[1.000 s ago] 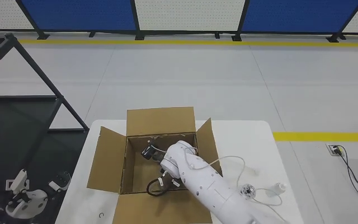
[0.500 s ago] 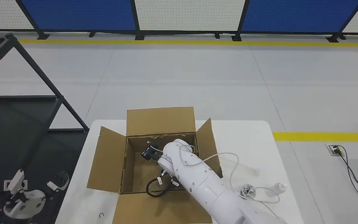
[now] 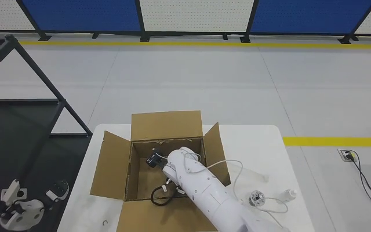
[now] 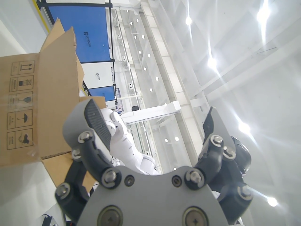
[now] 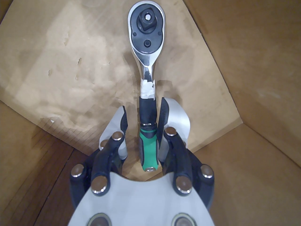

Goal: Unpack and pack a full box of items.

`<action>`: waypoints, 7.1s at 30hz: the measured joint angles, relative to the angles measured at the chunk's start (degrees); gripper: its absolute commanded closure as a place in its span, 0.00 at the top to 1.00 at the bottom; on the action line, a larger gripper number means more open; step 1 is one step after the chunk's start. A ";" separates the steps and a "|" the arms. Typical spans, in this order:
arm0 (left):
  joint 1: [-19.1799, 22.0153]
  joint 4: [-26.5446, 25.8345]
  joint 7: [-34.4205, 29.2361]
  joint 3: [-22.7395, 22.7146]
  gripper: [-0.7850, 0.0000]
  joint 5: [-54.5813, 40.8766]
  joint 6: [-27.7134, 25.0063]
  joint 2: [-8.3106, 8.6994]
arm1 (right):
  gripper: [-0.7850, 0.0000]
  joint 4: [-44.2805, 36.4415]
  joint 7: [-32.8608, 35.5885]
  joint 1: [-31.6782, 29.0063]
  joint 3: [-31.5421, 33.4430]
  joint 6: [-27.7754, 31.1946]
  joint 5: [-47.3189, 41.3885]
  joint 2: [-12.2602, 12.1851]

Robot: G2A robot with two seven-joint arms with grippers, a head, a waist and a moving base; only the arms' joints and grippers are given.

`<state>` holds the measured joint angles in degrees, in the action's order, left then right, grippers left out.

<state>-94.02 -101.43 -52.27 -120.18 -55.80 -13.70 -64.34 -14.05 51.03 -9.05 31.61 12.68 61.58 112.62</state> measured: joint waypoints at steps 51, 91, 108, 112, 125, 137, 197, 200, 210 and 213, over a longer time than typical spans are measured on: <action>0.96 -0.12 -0.36 0.94 1.00 1.80 0.60 -0.57 | 0.00 2.07 -6.99 5.43 5.16 11.29 -4.75 -0.70; 0.80 -1.18 -1.20 2.13 1.00 3.21 0.61 -0.78 | 0.00 -80.43 17.12 -27.69 28.44 12.59 7.52 -19.07; 1.10 -0.51 -2.67 3.33 1.00 4.24 1.47 -0.76 | 0.00 -105.62 22.34 -35.56 40.63 10.21 3.69 -21.54; 2.08 -0.28 -3.12 4.01 1.00 5.00 2.20 -0.63 | 0.00 -114.22 26.24 -38.95 46.51 9.47 1.32 -22.51; 4.66 0.10 -3.27 5.98 1.00 6.19 3.43 -0.35 | 0.00 -120.59 33.32 -47.28 60.96 7.26 1.20 -26.57; 5.79 0.69 -2.36 6.79 1.00 6.76 3.79 -0.19 | 0.00 -116.76 33.86 -59.05 72.83 6.73 -6.94 -33.35; 6.56 4.45 -4.34 5.42 1.00 4.75 4.43 0.79 | 0.00 -112.10 25.88 -72.52 70.20 -6.10 -5.56 -42.61; 6.31 4.52 -4.13 5.29 1.00 4.59 4.39 0.79 | 0.00 -110.08 28.02 -71.12 67.46 -3.47 -4.50 -43.00; 5.93 3.85 -3.82 5.69 1.00 4.81 4.16 0.81 | 0.00 -107.01 31.83 -67.14 56.90 -1.12 -0.52 -43.57; 5.81 3.89 -3.70 5.55 1.00 4.84 4.11 0.83 | 0.00 -106.96 31.59 -66.84 56.78 -2.05 -0.35 -43.58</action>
<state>-88.21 -97.54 -55.97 -114.63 -50.96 -9.59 -63.50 -121.01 82.62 -75.89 88.39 10.63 61.22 69.04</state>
